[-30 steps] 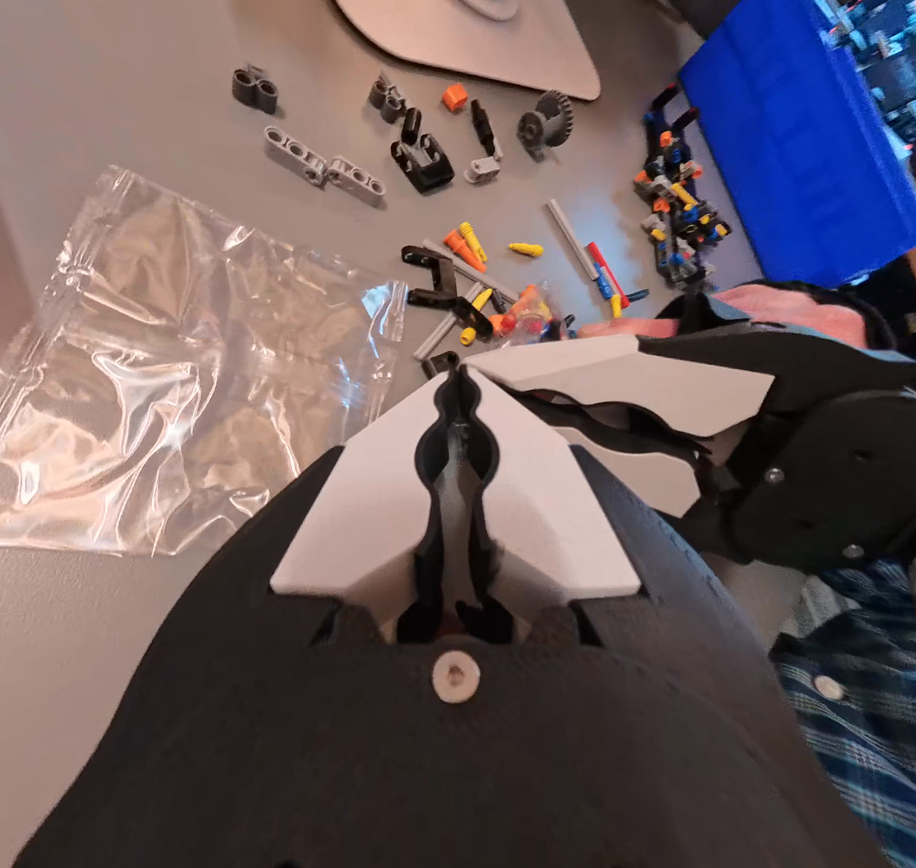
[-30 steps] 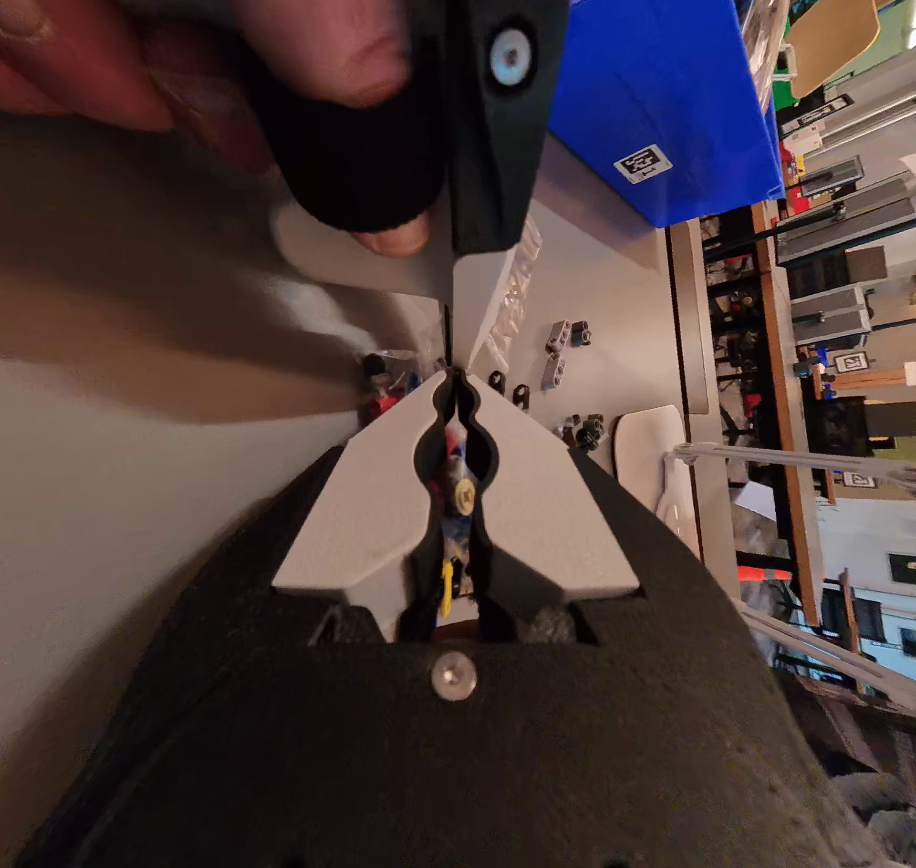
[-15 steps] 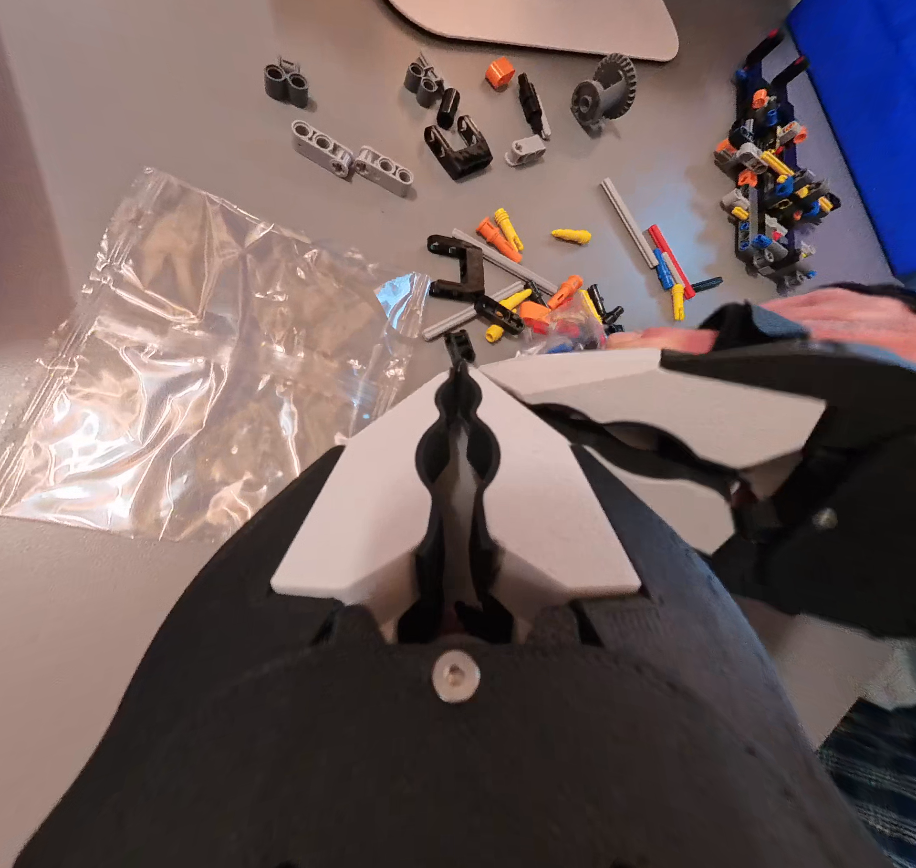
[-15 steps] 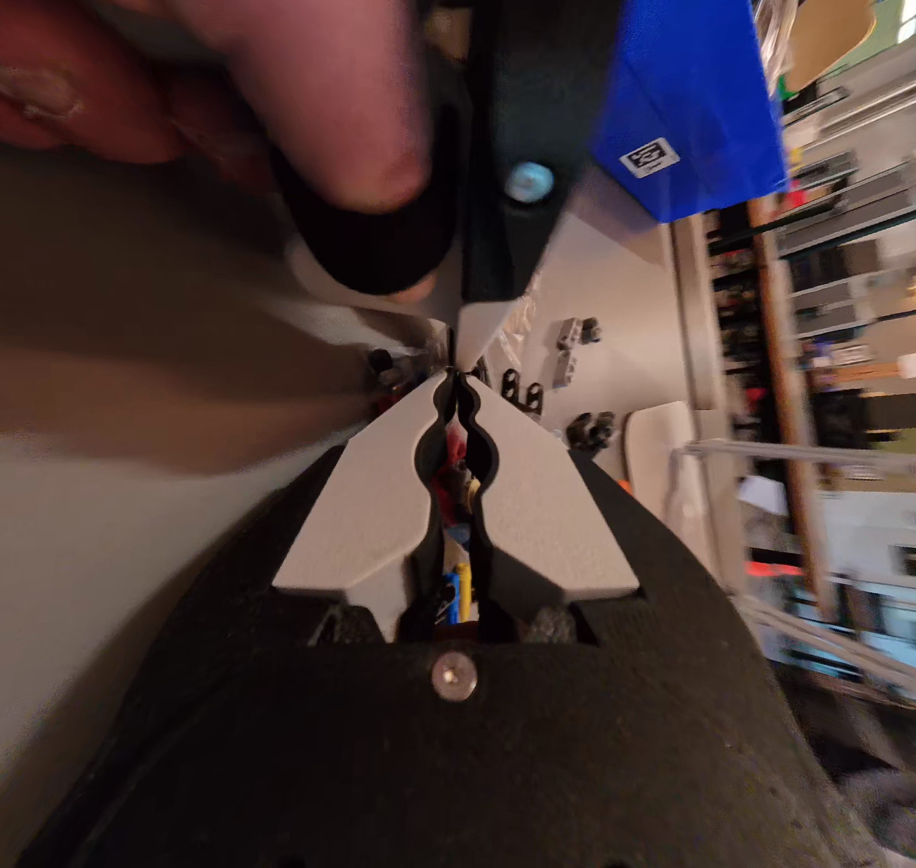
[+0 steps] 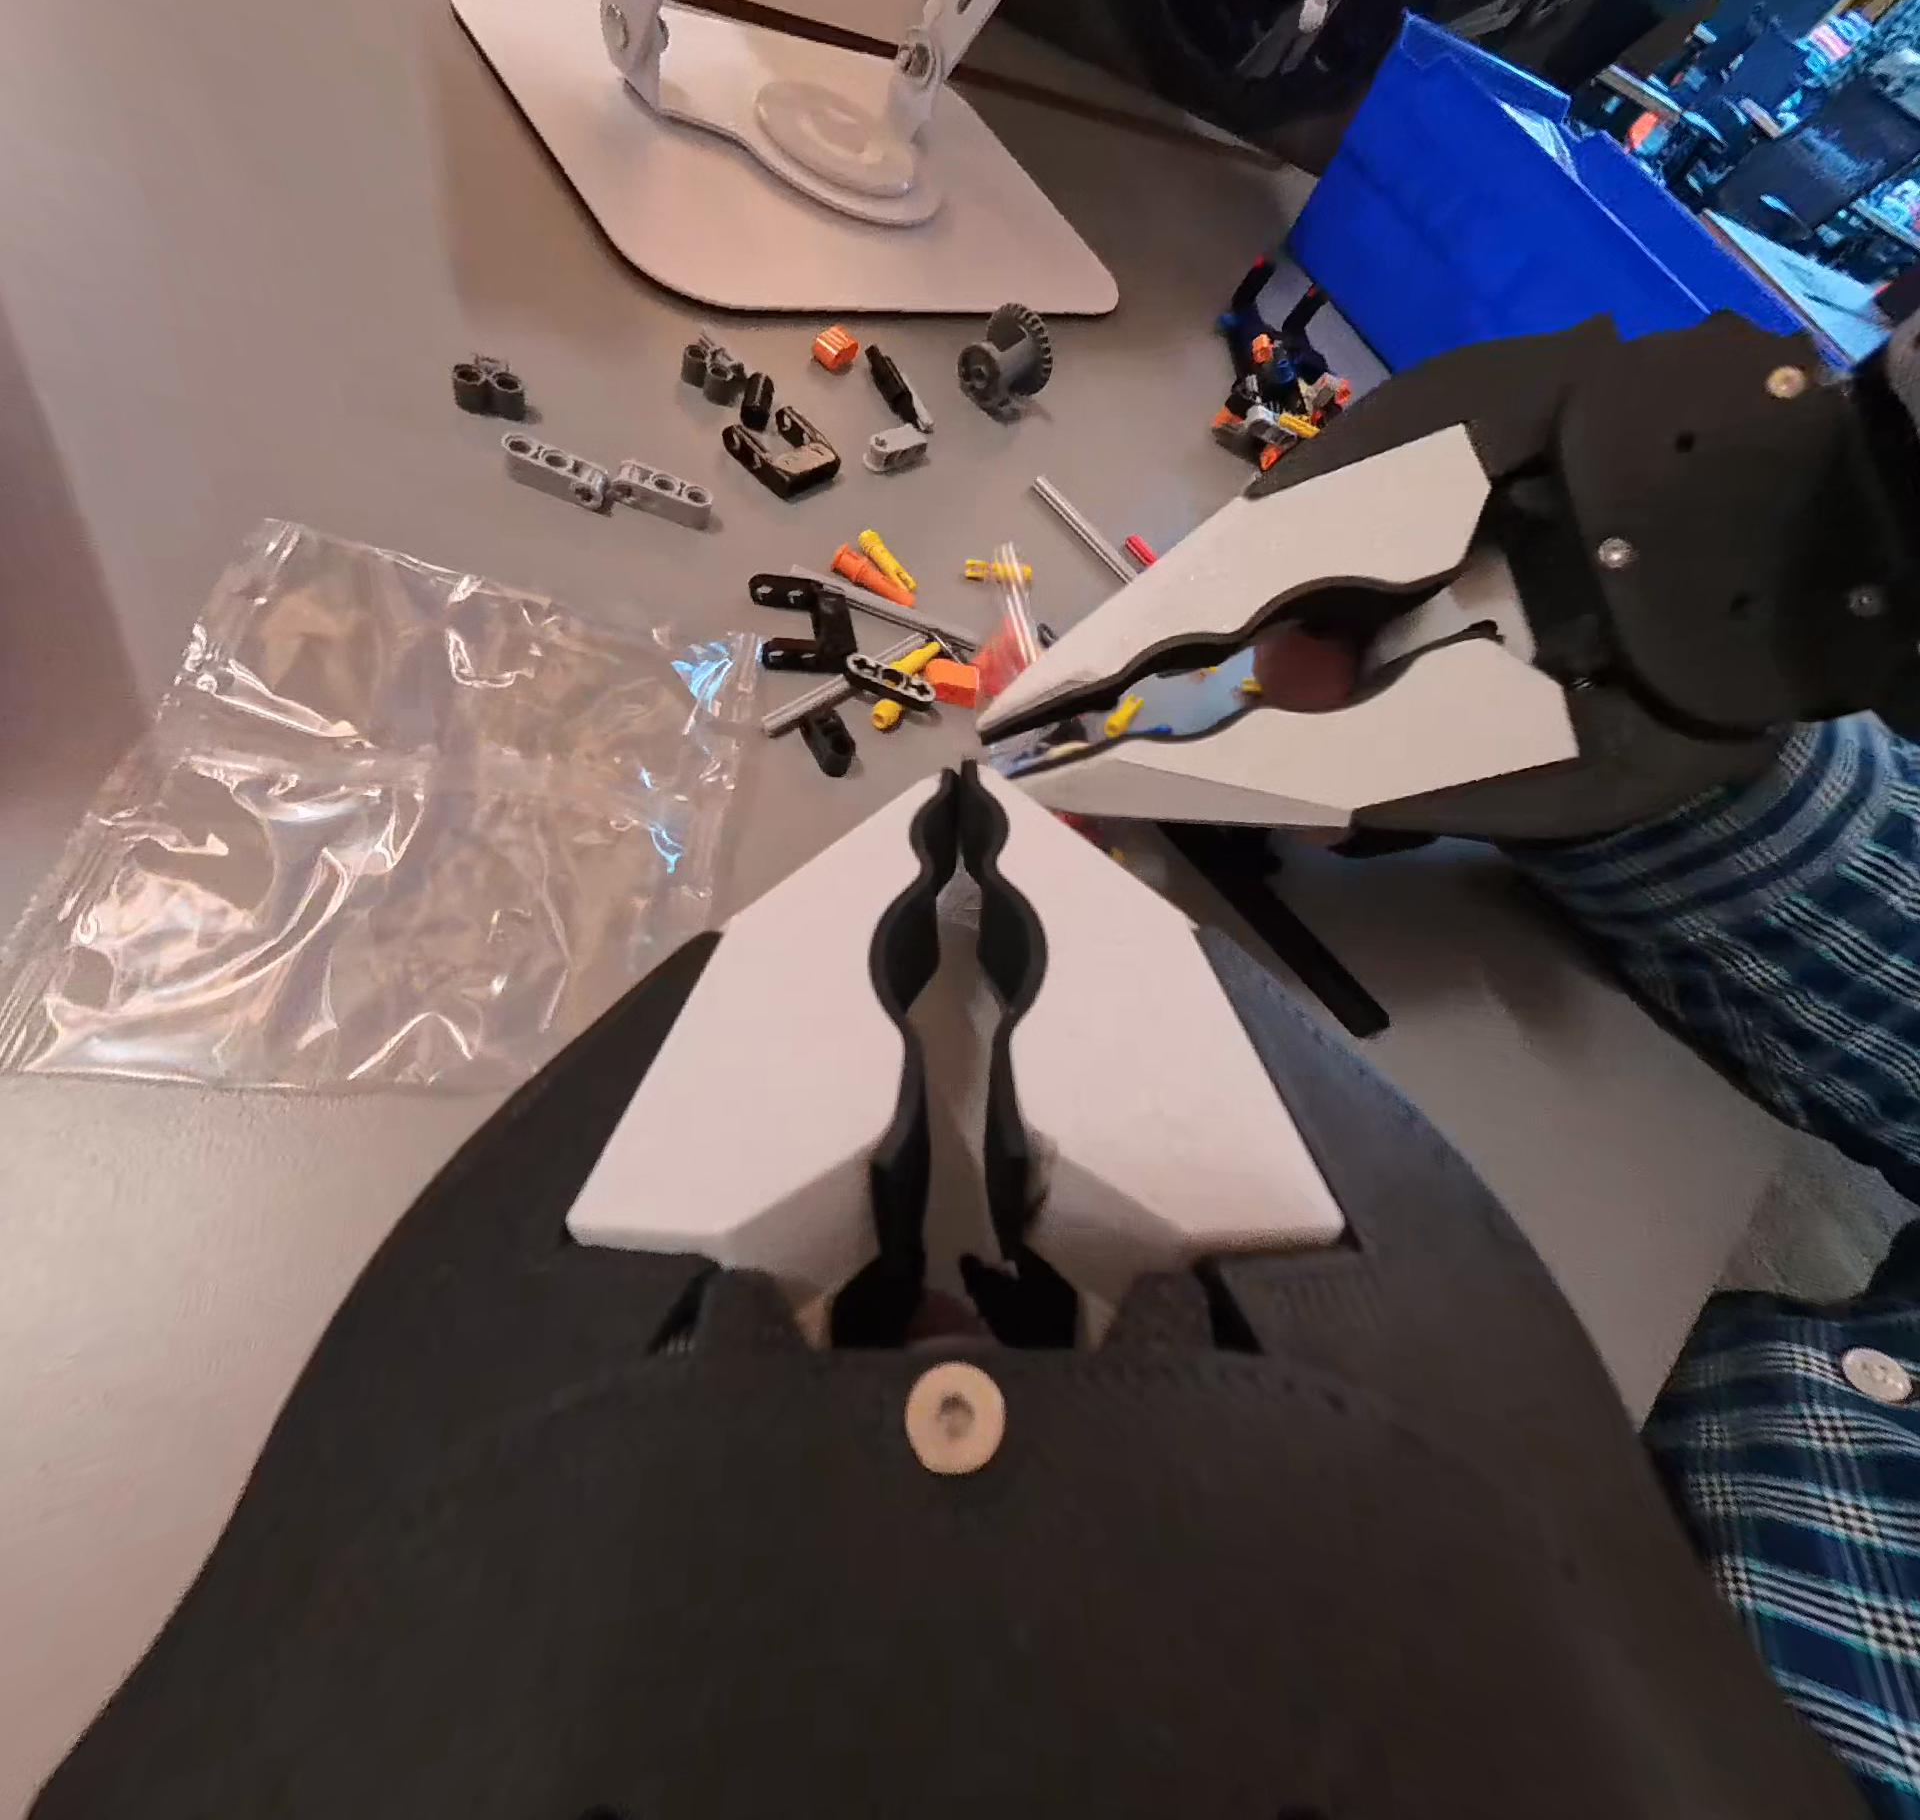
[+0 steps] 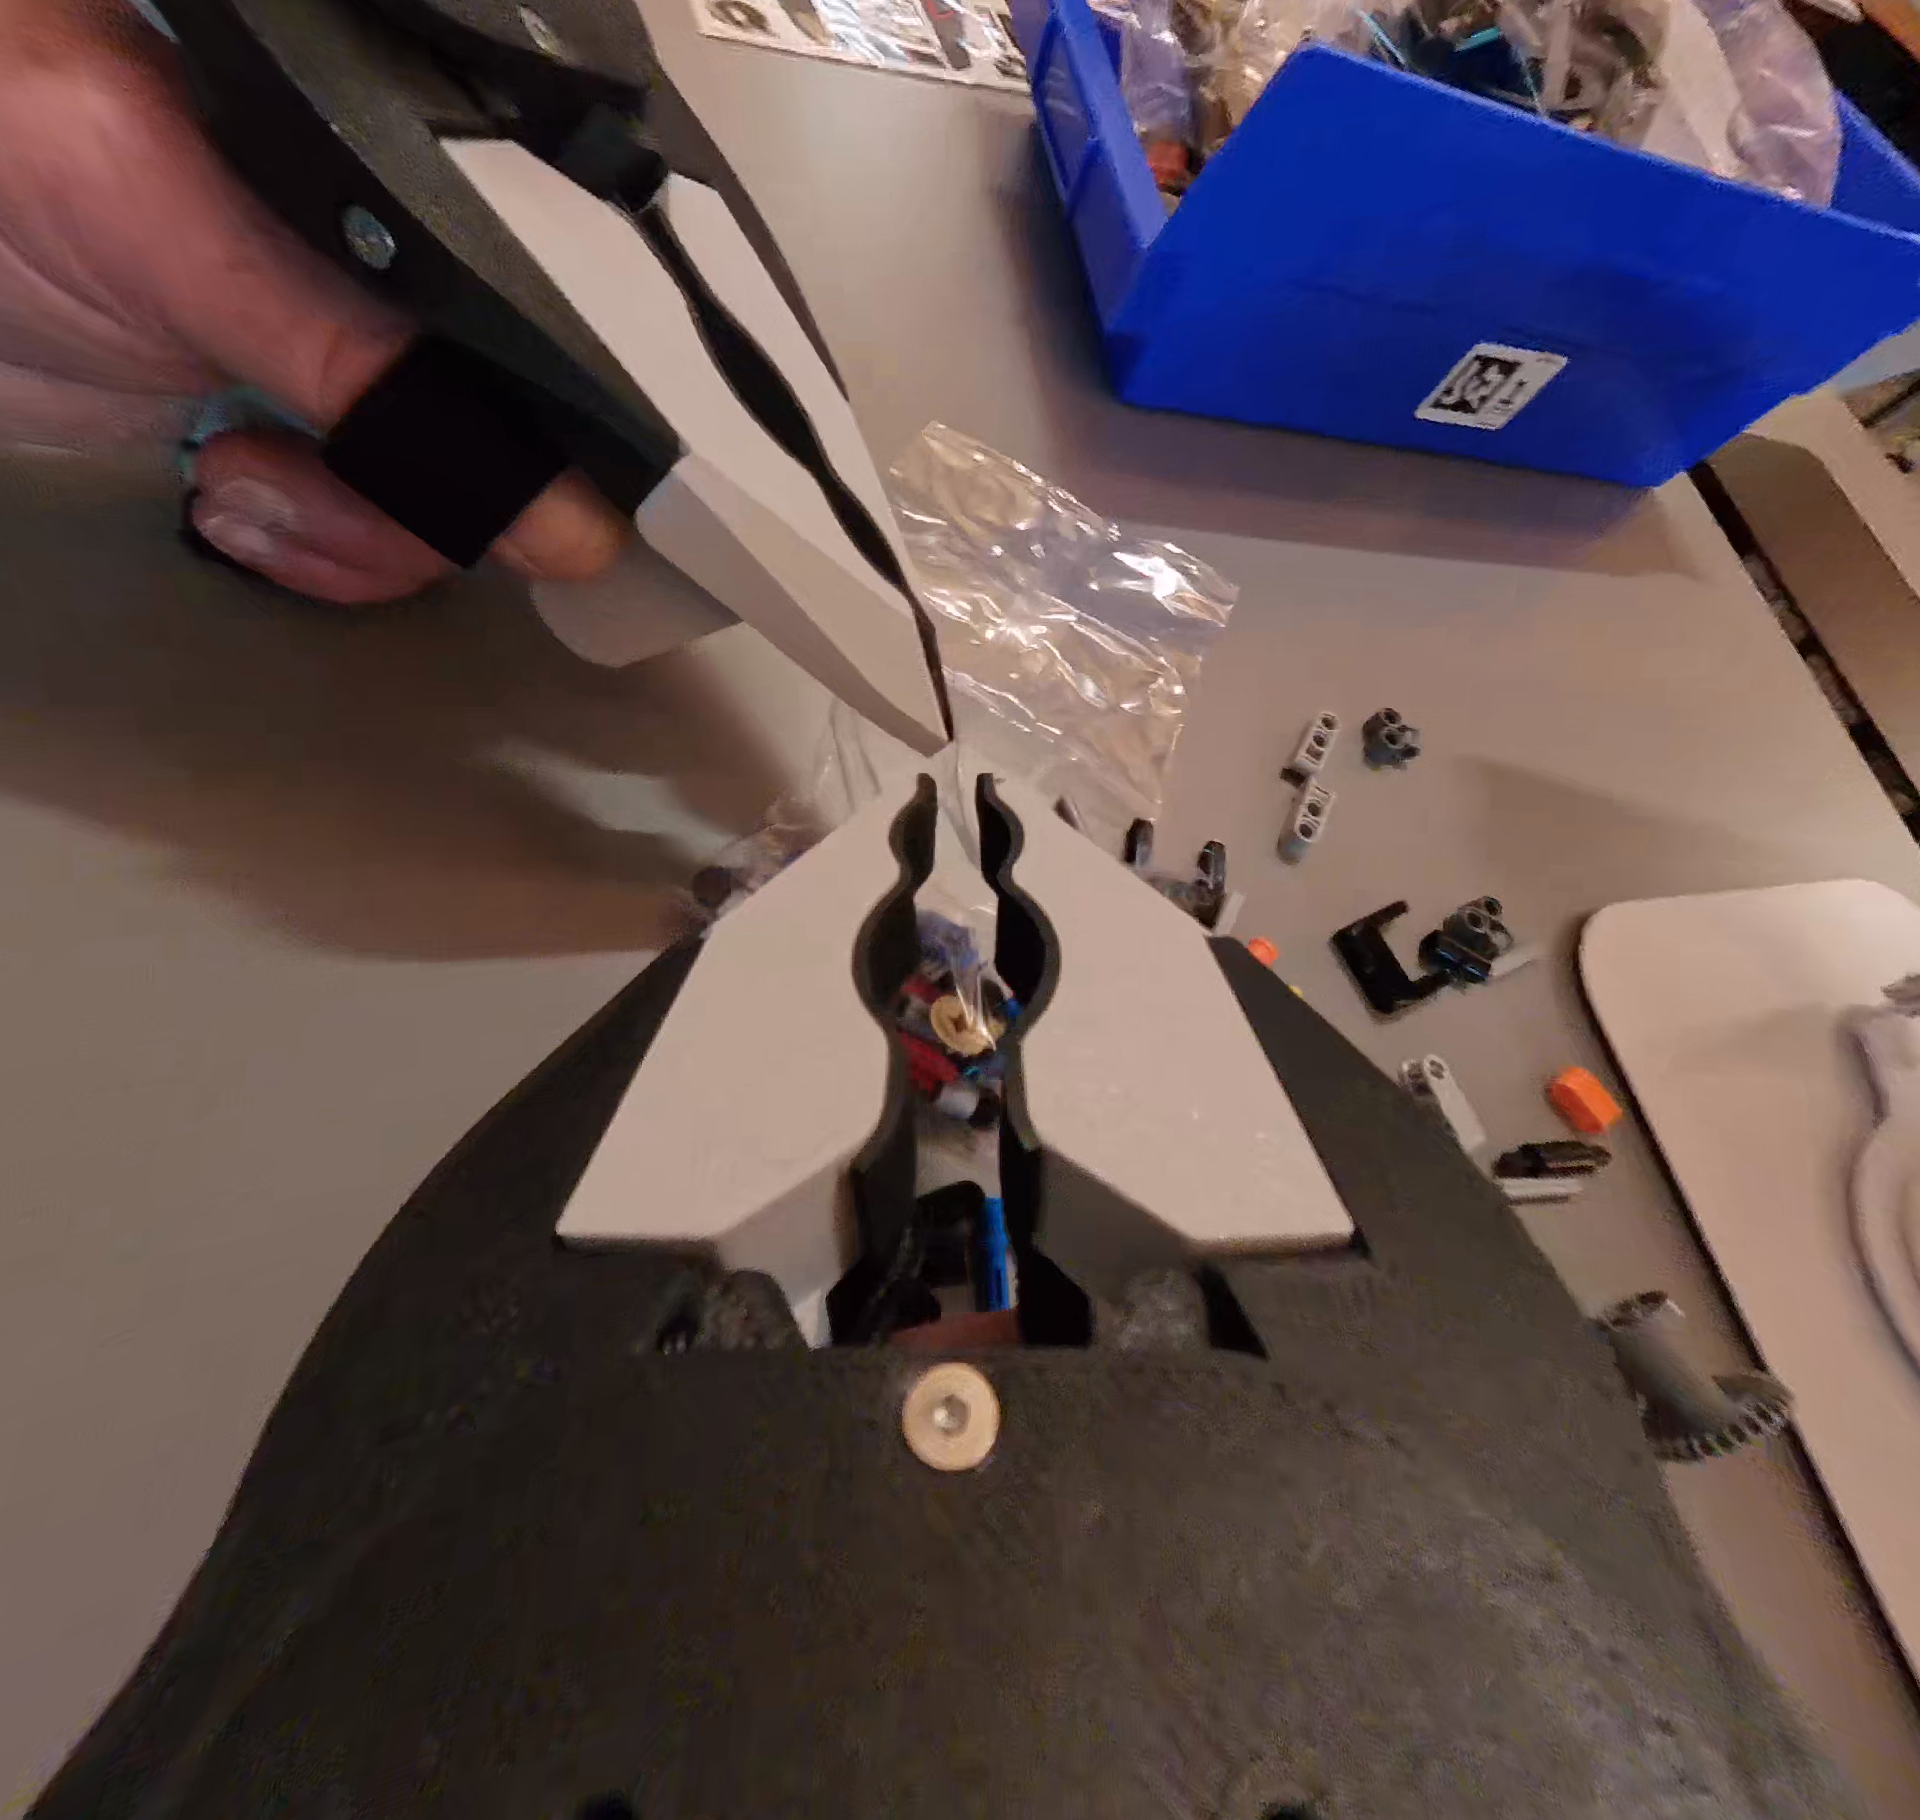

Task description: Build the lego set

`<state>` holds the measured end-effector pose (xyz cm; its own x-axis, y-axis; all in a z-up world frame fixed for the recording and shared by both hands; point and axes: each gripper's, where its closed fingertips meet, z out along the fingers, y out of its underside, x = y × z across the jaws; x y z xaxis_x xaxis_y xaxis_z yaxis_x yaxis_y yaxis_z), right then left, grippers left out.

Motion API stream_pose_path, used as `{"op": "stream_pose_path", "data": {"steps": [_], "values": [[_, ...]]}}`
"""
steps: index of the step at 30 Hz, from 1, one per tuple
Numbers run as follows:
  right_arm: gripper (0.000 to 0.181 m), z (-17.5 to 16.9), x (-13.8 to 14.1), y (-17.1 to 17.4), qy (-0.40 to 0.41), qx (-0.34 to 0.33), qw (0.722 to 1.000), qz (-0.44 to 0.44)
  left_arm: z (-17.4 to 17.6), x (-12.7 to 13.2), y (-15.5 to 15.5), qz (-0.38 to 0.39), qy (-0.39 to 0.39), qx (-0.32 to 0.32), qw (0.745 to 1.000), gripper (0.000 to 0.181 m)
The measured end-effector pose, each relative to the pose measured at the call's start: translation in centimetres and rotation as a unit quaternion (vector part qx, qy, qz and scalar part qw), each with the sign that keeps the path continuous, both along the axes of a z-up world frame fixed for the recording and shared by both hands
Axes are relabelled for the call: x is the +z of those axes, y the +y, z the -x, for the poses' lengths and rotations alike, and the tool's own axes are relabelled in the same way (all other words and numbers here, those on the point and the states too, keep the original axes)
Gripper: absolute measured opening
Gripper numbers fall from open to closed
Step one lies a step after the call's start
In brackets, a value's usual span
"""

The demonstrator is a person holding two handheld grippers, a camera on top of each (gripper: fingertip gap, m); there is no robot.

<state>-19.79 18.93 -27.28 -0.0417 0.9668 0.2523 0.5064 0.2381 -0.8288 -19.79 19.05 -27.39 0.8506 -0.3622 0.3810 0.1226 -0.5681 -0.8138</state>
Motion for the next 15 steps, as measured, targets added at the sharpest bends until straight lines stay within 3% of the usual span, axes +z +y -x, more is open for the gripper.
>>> {"op": "stream_pose_path", "data": {"steps": [1, 7, 15], "values": [[0.008, 0.0, 0.1, -0.1, 0.002, 0.005, 1.000, -0.004, -0.1, 0.0, -0.1, -0.002, 0.000, -0.004, 1.000, 0.000], [0.000, 0.1, 0.2, -0.2, -0.001, 0.015, 1.000, -0.022, -0.6, 0.3, -0.5, -0.013, 0.012, -0.023, 1.000, 0.000], [0.000, -0.1, 0.9, -0.7, 0.020, 0.017, 0.998, 0.062, -0.3, 1.5, -0.4, -0.056, 0.044, -0.041, 0.997, 0.007]]}}
